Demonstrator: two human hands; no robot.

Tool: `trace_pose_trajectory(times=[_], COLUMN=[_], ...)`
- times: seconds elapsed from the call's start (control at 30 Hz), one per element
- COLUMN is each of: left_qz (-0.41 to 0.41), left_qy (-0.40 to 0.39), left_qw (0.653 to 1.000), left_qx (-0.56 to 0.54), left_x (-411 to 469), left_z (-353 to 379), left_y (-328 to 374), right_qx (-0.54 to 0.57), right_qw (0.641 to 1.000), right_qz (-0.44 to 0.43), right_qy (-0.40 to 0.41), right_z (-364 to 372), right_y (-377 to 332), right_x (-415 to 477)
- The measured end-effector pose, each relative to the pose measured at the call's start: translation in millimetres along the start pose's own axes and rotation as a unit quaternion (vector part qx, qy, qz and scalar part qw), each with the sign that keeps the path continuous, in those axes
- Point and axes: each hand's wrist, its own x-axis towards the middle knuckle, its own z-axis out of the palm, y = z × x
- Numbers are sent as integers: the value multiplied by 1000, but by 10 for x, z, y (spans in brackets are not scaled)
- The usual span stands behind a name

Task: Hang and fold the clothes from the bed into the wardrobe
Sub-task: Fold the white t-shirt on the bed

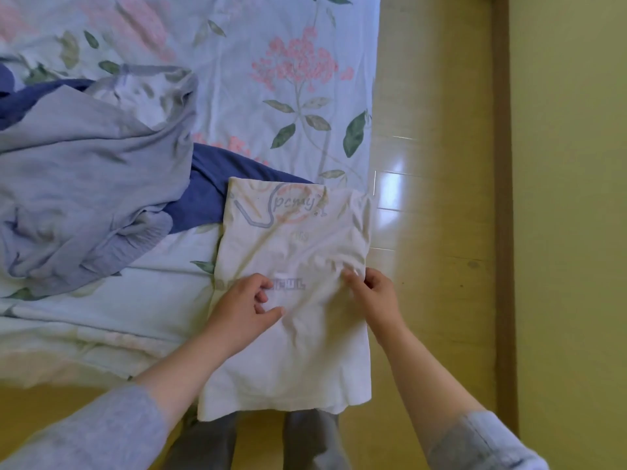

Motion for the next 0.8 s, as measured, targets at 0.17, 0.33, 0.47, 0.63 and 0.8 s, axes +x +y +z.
trace_pose_trajectory(times=[0.17,0.33,0.47,0.63,0.8], left_qz=[16,16,9,-80,-176], left_qy=[-5,0,94,174,102], left_qw=[1000,1000,996,980,970], left_qx=[11,17,8,52,-134], left_x=[34,73,46,2,141], left_z=[2,-4,-85,-232,-343], left_y=[-4,-59,-162,-430,-506], right_qx=[1,-4,-9,-45,-28], right_qw=[997,993,992,994,997], right_qz=[-18,56,70,68,29], right_qy=[72,104,106,68,60], right_z=[-7,-19,39,18,-34], right_y=[83,336,354,358,277], right_x=[-1,8,-7,-118,-98])
